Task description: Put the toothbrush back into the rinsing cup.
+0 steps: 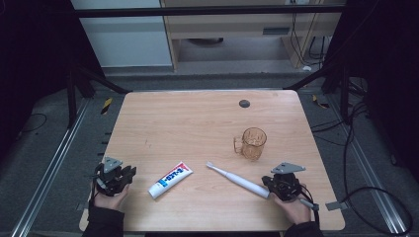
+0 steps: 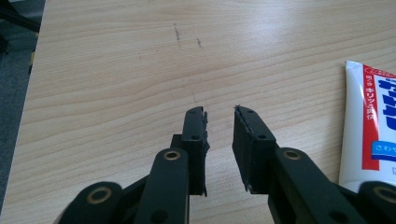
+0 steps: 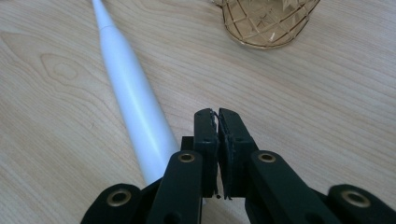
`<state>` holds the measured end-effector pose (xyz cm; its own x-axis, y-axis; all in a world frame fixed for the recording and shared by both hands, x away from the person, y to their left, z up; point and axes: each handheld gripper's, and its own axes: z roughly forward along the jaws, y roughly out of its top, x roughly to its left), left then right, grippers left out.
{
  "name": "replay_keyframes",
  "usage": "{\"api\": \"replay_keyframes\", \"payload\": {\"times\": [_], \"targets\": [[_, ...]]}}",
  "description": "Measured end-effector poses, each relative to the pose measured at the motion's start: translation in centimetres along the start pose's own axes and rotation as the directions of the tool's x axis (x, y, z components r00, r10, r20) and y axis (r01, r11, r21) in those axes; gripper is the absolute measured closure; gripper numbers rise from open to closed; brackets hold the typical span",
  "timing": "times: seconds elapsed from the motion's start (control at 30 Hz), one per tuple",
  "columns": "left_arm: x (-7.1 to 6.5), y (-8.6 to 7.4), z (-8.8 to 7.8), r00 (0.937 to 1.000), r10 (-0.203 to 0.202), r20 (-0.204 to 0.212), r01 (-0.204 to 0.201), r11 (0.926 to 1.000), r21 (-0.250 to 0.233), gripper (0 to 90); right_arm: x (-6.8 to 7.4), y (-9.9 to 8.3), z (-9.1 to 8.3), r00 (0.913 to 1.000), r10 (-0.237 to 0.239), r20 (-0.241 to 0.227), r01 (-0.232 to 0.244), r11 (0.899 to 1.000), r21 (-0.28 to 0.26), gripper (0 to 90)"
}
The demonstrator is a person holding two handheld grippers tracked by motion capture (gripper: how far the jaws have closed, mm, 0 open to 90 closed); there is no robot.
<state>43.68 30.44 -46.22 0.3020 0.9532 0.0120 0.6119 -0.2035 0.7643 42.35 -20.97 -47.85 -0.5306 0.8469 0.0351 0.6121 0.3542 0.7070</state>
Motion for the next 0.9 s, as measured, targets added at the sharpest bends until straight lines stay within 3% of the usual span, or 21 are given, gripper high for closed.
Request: {"api": "replay_keyframes", "payload": {"times": [0.6,0.9], "targets": [[0.0,0.0,0.0,1.0000,0.001,0.000,-0.001,1.0000,0.000,73.6,1.2,-0.7,-0.8,0.9997,-0.016,-0.017,0.016,1.000,-0.012,85.2],[0.0,0.0,0.1,1.0000,0.005,0.001,-0.005,1.0000,0.006,73.2,1.1,0.8,-1.8,0.9993,-0.037,0.010,0.038,0.998,-0.047,73.4]]}}
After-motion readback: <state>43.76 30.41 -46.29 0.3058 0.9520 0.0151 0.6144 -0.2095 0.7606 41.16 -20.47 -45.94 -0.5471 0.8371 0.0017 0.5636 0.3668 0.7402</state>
